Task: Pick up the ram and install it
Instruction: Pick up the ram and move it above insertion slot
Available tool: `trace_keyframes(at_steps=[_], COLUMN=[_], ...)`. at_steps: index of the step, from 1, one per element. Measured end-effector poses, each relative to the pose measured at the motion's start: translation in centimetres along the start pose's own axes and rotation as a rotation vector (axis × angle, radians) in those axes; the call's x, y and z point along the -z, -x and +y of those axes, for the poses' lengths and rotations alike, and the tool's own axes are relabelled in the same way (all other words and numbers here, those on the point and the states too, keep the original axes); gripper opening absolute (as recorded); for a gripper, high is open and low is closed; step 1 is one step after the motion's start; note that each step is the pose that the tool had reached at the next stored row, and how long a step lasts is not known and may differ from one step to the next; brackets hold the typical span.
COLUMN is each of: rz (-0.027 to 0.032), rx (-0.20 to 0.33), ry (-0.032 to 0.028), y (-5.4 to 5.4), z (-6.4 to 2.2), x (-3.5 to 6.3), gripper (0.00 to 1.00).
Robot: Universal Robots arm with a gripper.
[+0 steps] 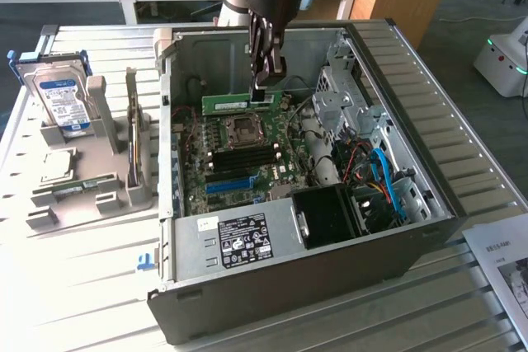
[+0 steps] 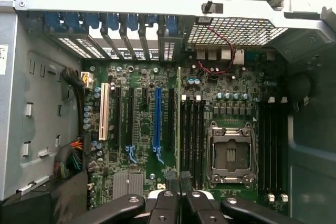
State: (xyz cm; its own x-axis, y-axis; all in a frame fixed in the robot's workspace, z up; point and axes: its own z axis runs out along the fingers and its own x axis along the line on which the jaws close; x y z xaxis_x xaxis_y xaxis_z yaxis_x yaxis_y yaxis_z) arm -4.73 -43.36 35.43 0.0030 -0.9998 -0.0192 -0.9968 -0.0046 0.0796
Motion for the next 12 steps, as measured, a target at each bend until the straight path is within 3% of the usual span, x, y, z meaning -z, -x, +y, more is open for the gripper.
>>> trace_keyframes(at_steps=[12], rz=[-0.0001], rx=[0.0], ry=[-0.0001], y=[0.01], z=[-0.84], x=[0.03], gripper=[0.12])
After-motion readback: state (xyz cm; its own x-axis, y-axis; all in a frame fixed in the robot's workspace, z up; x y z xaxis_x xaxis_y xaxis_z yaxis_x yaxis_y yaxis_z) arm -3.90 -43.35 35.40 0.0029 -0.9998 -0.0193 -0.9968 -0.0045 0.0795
